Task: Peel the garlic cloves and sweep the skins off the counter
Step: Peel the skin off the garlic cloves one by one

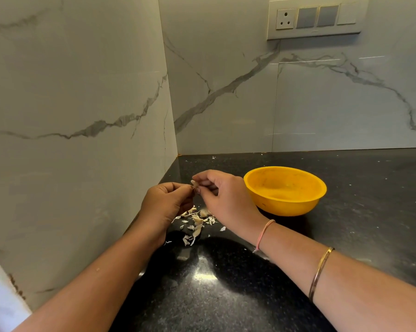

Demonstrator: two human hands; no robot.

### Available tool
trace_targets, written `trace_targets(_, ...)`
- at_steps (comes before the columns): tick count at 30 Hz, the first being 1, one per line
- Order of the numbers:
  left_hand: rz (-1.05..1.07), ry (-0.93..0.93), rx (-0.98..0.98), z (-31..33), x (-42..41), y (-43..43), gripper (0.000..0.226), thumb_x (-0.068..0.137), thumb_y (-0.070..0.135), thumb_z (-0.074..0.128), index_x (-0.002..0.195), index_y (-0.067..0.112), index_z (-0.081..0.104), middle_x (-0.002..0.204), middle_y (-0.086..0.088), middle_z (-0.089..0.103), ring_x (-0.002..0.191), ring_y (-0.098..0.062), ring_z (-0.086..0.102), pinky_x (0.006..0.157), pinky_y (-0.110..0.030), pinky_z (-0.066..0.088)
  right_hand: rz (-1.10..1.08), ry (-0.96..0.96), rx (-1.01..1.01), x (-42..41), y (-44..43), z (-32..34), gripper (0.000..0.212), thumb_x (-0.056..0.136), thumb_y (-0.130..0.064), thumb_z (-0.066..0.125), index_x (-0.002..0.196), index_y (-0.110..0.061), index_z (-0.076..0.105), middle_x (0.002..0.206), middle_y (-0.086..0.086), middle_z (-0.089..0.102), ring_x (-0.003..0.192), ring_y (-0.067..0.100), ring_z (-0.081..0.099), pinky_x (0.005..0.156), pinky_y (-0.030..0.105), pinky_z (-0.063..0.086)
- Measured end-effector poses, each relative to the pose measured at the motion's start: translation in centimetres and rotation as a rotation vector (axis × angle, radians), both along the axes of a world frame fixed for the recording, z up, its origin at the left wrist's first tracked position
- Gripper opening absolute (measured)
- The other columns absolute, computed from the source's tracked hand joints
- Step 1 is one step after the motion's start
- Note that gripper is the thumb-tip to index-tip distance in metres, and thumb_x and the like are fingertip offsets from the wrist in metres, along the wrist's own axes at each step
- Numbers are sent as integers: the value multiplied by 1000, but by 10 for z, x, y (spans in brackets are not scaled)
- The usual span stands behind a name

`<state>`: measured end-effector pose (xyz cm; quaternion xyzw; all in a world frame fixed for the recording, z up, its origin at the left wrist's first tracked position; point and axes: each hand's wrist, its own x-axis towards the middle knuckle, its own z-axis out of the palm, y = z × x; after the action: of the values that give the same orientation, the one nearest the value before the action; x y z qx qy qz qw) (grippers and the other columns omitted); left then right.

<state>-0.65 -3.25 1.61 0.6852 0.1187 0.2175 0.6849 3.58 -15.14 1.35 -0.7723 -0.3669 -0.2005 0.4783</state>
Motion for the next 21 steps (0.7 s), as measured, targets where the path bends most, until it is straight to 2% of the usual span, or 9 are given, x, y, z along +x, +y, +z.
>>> trace_targets(2,2,7,34,-1,1,0,15,83,6,66,68,5,65,55,-1,59,50,-8,54,54,-16,51,6,51,25,0,0,0,23,87,-1,61,108,-6,68,96,6,71,73,-3,58,71,2,46)
trace_targets(5,5,14,62,-2,3,1,14,82,7,67,68,6,65,53,1,60,49,-5,55,54,-17,50,23,126,76,2,0,-2,21,86,0,61,104,-7,68,92,4,71,72,-4,59,68,4,48)
trace_targets(8,17,25,100,-4,3,1,14,82,6,66,68,6,66,57,-1,61,53,-9,57,60,-22,52,48,188,155,2,2,-1,17,85,-1,62,99,-9,68,90,4,71,76,3,64,70,13,52)
trace_targets(11,39,49,137,-4,4,1,14,83,6,64,69,7,65,66,-5,65,60,-13,59,72,-30,54,111,298,324,2,0,5,16,86,1,60,94,-11,65,86,5,70,74,9,64,73,25,56)
trace_targets(14,31,34,149,-3,3,0,12,84,8,64,72,8,66,73,-9,66,66,-15,61,75,-32,55,186,416,407,1,-3,9,17,87,3,59,91,-14,63,84,6,68,74,12,62,76,30,55)
trace_targets(17,-28,-43,134,0,-1,-2,10,86,10,63,77,11,67,79,-11,68,73,-18,62,72,-31,56,197,467,388,1,-4,8,17,86,0,60,90,-16,62,88,9,68,79,14,63,75,27,55)
trace_targets(21,-123,-129,18,5,-5,-3,4,87,14,61,88,14,65,80,-3,70,71,-11,67,66,-24,53,220,470,363,0,-4,7,16,87,1,60,91,-14,63,90,11,65,79,13,62,71,22,55)
